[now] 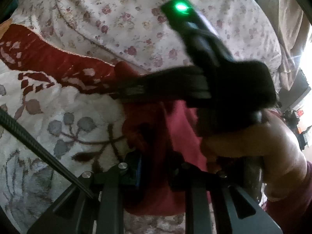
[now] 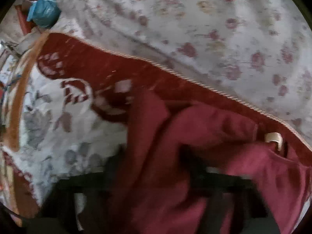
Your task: Fold small clothes
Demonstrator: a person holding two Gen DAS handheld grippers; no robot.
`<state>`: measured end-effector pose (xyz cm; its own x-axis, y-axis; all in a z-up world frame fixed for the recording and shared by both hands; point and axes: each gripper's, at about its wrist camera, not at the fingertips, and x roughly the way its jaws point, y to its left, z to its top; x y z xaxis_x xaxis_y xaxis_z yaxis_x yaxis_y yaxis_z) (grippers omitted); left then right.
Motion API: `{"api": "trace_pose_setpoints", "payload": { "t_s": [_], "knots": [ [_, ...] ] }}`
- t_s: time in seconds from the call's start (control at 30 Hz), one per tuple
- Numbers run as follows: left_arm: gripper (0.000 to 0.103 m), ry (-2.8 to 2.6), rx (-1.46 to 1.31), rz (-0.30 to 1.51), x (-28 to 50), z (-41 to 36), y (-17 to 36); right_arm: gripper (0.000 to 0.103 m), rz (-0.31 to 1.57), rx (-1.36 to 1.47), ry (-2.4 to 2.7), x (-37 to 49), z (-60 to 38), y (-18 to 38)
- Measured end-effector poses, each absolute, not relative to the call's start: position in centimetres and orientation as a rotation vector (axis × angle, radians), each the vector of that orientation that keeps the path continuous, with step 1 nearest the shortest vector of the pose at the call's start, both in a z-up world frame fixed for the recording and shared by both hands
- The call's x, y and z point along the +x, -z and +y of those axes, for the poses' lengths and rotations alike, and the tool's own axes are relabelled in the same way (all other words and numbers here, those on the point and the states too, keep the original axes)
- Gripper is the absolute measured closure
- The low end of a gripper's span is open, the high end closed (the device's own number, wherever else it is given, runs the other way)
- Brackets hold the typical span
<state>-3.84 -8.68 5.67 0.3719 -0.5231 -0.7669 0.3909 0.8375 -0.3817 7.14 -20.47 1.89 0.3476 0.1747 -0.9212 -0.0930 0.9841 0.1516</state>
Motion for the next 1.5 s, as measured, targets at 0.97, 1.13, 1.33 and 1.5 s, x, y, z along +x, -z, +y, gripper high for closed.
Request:
{"api": "trace_pose_setpoints", "payload": {
  "t_s": [0.97, 1.13, 1.33, 1.5],
  "knots": [
    [0.045, 0.519, -0.087, 1.099, -3.2, -9.7, -4.0, 0.063, 1.082, 0.204, -0.198, 4.3, -24.6, -4.0],
    [0.05, 0.515, -0.058, 1.091, -3.7, -10.0, -4.2, 0.063, 1.078, 0.223, -0.202, 4.2, -24.8, -3.8],
    [0.05, 0.511, -0.059, 1.092, -3.6, -9.9, -4.1, 0.063, 1.074, 0.229, -0.201, 4.2, -24.9, -3.8],
    [0.059, 0.516, -0.06, 1.089, -3.8, -9.9, -4.3, 0.066, 1.072, 0.233, -0.201, 3.9, -24.9, -4.0]
  ]
}}
